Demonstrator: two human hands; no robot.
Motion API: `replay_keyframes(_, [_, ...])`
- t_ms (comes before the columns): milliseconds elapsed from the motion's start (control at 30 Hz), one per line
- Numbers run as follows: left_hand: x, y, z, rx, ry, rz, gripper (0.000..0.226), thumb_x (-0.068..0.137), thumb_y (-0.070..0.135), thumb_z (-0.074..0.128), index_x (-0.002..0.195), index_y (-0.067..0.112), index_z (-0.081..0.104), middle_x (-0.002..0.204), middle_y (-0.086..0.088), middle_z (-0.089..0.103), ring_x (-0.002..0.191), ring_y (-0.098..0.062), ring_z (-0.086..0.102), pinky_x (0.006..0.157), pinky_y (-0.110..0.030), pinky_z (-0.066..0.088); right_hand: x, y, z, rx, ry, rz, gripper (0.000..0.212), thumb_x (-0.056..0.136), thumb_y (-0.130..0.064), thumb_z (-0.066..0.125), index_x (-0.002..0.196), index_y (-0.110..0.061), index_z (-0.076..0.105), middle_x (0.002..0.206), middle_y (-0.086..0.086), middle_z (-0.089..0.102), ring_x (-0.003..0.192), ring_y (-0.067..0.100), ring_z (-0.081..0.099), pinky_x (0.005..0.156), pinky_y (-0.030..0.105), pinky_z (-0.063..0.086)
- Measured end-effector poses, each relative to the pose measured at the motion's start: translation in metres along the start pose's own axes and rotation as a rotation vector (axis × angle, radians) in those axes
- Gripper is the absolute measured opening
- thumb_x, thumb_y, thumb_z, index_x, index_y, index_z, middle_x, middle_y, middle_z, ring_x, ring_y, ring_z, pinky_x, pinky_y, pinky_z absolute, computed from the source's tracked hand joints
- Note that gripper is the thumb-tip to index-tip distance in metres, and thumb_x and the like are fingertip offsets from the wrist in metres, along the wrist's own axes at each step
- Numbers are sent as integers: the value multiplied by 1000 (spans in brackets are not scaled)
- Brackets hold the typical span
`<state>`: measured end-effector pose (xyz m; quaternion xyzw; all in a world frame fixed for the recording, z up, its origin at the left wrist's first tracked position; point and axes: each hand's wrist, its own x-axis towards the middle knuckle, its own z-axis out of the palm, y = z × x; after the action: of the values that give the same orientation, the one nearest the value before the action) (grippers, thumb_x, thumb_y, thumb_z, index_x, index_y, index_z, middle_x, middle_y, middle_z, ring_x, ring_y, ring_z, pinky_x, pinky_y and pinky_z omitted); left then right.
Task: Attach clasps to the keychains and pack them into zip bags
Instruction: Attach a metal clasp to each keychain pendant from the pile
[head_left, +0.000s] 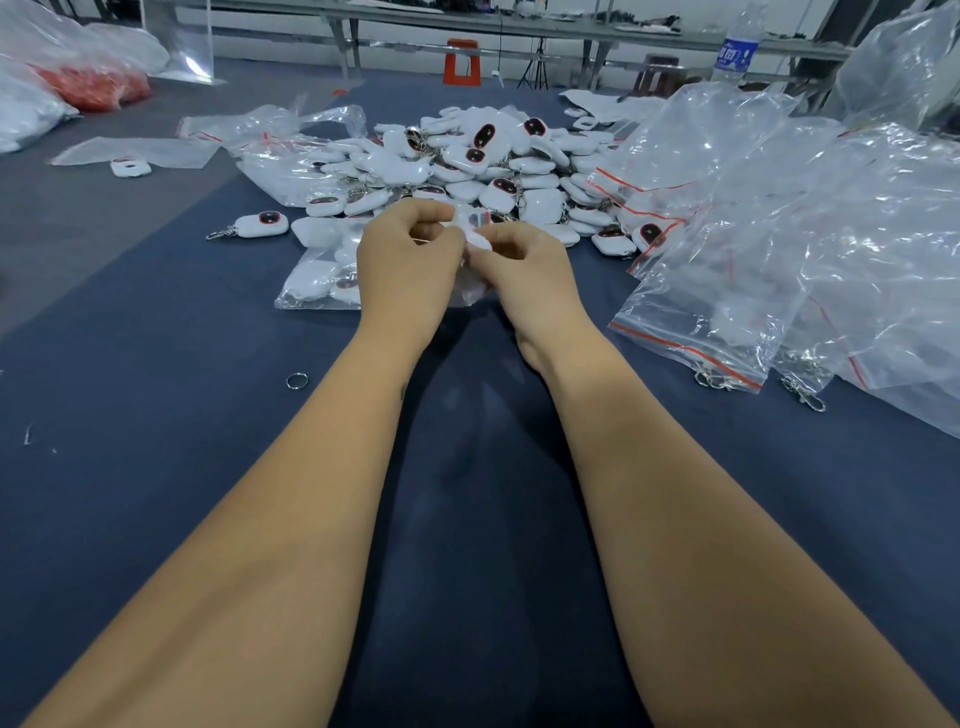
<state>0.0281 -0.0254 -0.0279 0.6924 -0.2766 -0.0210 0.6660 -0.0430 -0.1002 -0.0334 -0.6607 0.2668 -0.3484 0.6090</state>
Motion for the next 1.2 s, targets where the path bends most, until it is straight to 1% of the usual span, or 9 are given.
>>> replay_keyframes(200, [-3,1,3,54,-29,62,19,84,9,58,98,18,67,73,12,60,56,11,52,55,-4,40,-1,2,-5,-21,6,-39,19,89,0,61,92,-19,59,81,6,68,77,21,64,78,39,53])
replay_keyframes(333, [-6,0,5,84,-53,104,31,84,7,56,109,25,57,75,12,53,58,11,49,54,-6,40,-1,4,2,-243,-146,-42,29,90,4,46,87,-24,54,89,8,74,95,32,65,100,47,45])
replay_keyframes(400, [-7,0,5,89,-36,113,36,85,5,53,112,28,50,74,12,50,59,8,48,54,-8,40,-1,5,4,-223,-129,-61,31,88,7,44,85,-23,54,89,8,73,90,28,64,94,40,48])
replay_keyframes(567, [1,6,-7,-163,293,56,31,87,0,42,106,23,49,72,13,44,54,3,44,60,-16,43,3,1,-8,-40,181,-93,31,81,8,44,87,-20,56,90,-4,65,73,6,56,55,8,40])
replay_keyframes(767, [4,20,-21,-307,611,297,23,85,-2,41,95,18,47,78,9,44,64,4,42,67,-11,39,9,4,-17,-215,209,-65,30,84,2,45,103,-19,56,102,-4,59,74,5,52,50,9,38])
replay_keyframes(867, [4,15,-18,-99,519,412,21,87,0,42,95,17,52,89,1,49,75,0,48,72,-12,39,9,5,-16,-369,156,-114,36,85,0,44,114,-15,58,115,1,60,86,13,55,63,19,42])
replay_keyframes(1000, [-1,-1,-3,247,65,405,20,89,3,44,97,15,59,100,-6,55,86,-8,51,79,-24,43,11,9,-12,-634,95,-192,41,85,-1,47,123,-12,58,123,6,60,117,26,51,99,40,42])
replay_keyframes(1100, [1,-12,3,567,-321,320,22,88,6,45,85,22,60,94,-10,61,86,-24,57,72,-31,41,15,12,-11,-830,95,-206,46,85,-6,51,129,-17,55,133,5,56,126,27,44,97,35,34])
replay_keyframes(1200, [0,-13,5,647,-324,273,25,84,3,44,87,13,67,97,-13,65,90,-32,61,73,-36,47,21,14,-10,-883,98,-190,51,84,-5,50,133,-16,51,137,5,51,128,28,41,87,32,26])
